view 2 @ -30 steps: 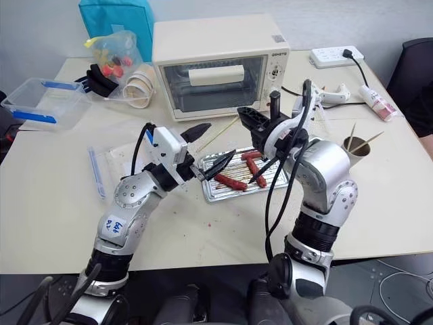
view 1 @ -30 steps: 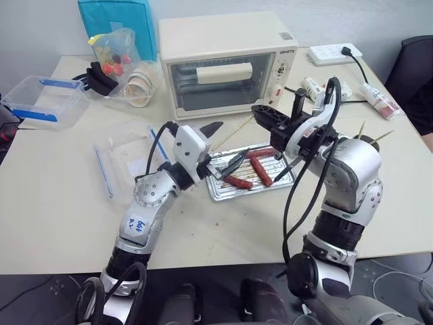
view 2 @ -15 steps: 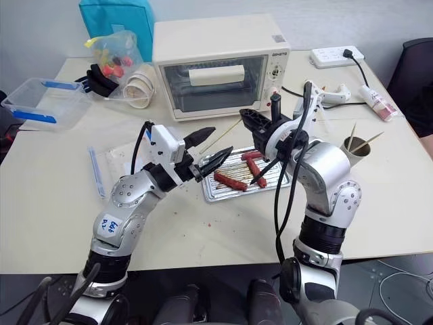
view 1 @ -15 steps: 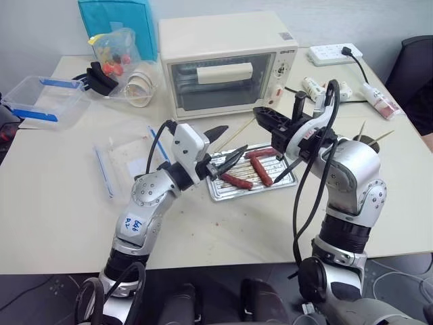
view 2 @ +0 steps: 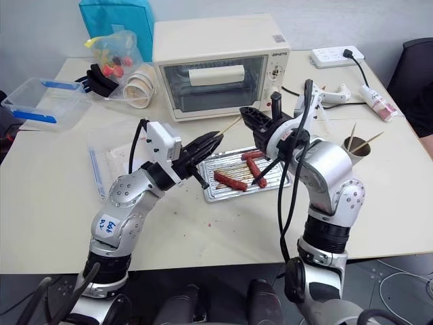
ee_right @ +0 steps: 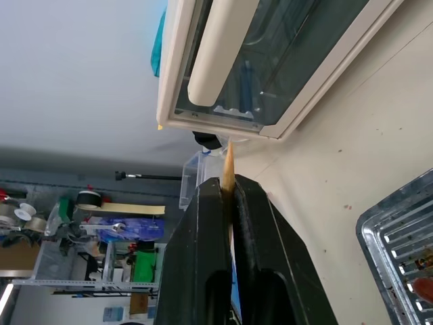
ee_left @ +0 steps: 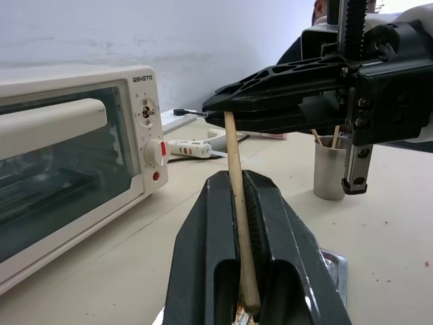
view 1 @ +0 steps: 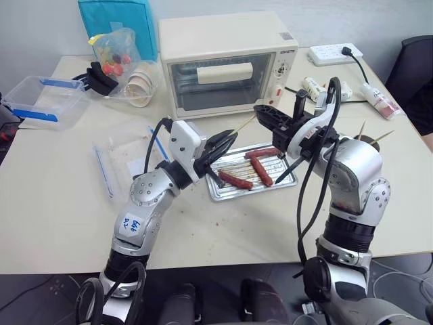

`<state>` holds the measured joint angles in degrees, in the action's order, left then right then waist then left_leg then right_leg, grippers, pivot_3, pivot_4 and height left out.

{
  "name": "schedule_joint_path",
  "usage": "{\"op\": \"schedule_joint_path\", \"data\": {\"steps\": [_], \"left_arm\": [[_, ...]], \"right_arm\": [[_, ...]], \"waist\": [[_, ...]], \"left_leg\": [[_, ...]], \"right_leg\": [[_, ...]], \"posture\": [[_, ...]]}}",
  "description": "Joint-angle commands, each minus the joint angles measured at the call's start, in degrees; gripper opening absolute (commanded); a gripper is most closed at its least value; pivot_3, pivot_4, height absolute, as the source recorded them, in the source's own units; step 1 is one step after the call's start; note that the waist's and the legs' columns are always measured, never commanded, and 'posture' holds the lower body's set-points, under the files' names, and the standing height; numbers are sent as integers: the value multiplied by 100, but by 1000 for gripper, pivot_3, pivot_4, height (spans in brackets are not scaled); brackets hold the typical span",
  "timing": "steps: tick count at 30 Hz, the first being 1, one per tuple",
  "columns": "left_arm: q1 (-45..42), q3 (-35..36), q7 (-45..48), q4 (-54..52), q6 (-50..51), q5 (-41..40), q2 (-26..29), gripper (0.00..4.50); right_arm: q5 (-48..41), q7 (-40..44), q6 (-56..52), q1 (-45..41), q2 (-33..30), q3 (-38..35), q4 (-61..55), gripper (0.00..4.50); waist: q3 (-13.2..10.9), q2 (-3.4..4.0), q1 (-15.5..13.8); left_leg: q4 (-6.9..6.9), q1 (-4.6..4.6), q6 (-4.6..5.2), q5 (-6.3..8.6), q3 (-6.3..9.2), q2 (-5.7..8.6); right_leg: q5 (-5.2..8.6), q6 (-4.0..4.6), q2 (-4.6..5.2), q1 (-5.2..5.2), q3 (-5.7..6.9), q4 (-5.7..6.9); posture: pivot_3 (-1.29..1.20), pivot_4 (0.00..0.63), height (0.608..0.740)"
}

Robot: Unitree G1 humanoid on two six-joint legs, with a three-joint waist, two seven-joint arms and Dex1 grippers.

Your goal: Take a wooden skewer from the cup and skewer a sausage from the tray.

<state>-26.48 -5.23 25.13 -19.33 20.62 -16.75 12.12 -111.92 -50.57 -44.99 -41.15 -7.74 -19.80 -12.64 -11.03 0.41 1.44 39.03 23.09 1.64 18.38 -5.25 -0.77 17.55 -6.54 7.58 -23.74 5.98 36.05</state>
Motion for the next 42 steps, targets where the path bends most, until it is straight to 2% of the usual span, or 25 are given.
{"op": "schedule_joint_path", "data": {"steps": [1, 5, 6, 10, 11, 14, 17, 19, 23, 28, 32, 36, 39, 42], "left_arm": [[-45, 178, -16, -259, 53, -91, 102, 0], [24, 422, 9, -386, 204, -155, 322, 0], [40, 477, 14, -411, 229, -173, 373, 0], [146, 936, 64, -641, 521, -411, 748, 0], [167, 1068, 100, -774, 677, -544, 871, 0], [217, 1513, 293, -1271, 1313, -1190, 1380, 0], [291, 2035, 564, -1678, 1978, -1961, 2036, 0], [412, 2438, 860, -1841, 2412, -2527, 2578, 0], [757, 3096, 1377, -1872, 3017, -3455, 3489, 0], [1569, 3906, 2080, -1819, 3384, -3927, 4436, 0], [2104, 4383, 2300, -1886, 3452, -4074, 4697, 0], [2387, 4556, 2247, -1966, 3306, -3977, 4696, 0], [2434, 4601, 2145, -2028, 3265, -4032, 4664, 0], [2513, 4623, 2107, -2084, 3223, -4043, 4653, 0]], "right_arm": [[-108, 169, -28, 42, -165, 75, -90, 738], [-108, 478, -326, 111, -657, 286, -112, 1967], [-108, 528, -346, 132, -740, 315, -113, 1967], [100, 1292, -915, 301, -1949, 507, -6, 1967], [444, 1721, -1185, 349, -2345, 589, -51, 1967], [2102, 3435, -1670, 476, -3582, 1120, -499, 2549], [4388, 5385, -1059, 633, -4821, 2220, -1061, 3428], [5635, 6488, -330, 789, -5318, 2786, -1165, 3428], [6519, 7735, 479, 906, -5241, 2902, -964, 3428], [7552, 8743, 1108, 706, -4808, 3338, -668, 3428], [7967, 9112, 1135, 417, -4152, 3538, -156, 3428], [8574, 9341, 1276, 148, -3559, 3799, 530, 3428], [8907, 9509, 1304, 47, -3244, 3895, 904, 2851], [9220, 9743, 1424, 59, -3130, 3976, 1076, 1922]], "waist": [[0, 0, 2], [0, 0, 2], [0, 0, -1], [0, 0, -22], [0, 0, -35], [-1, -1, -91], [-1, -1, -113], [-1, -3, -126], [-3, -8, -134], [-7, -17, -135], [-8, -21, -137], [-8, -24, -140], [-8, -24, -133], [-8, -23, -127]], "left_leg": [[0, 0, 0, 0, 0, 0], [-1, 0, 0, 0, 1, -1], [-1, 0, 0, 0, 1, -1], [1, 1, 2, 1, 2, 0], [1, 2, 3, 2, 2, 0], [1, 3, 7, 4, 3, -2], [2, 1, 7, 4, 2, -4], [3, 0, 6, 5, 3, -4], [7, -3, 2, 6, 0, 0], [9, -5, 1, 5, 2, 0], [9, -9, 0, 6, 0, 0], [9, -9, -1, 6, 2, 2], [9, -9, -2, 6, 3, 2], [9, -8, -2, 6, 1, 2]], "right_leg": [[0, 0, 0, 0, 0, 0], [0, 0, -1, 0, 0, -1], [0, 0, 0, 0, 0, -2], [0, 0, 3, 2, 1, -5], [0, 0, 3, 3, 1, -7], [0, 0, 3, 5, 0, -14], [0, 0, -1, 4, 0, -16], [0, 0, -2, 4, 2, -18], [-5, -8, -2, 6, 6, -17], [-6, -7, -3, 9, 9, -18], [-6, -6, -1, 11, 7, -18], [-7, -5, 0, 13, 9, -17], [-7, -5, -1, 12, 9, -18], [-7, -5, -1, 11, 8, -18]], "posture": [[0, 150, 740], [0, 150, 740], [0, 150, 740], [0, 150, 740], [0, 150, 740], [0, 150, 740], [0, 150, 740], [0, 150, 740], [0, 150, 740], [0, 150, 740], [0, 150, 740], [0, 150, 740], [0, 150, 740], [0, 150, 740]]}}
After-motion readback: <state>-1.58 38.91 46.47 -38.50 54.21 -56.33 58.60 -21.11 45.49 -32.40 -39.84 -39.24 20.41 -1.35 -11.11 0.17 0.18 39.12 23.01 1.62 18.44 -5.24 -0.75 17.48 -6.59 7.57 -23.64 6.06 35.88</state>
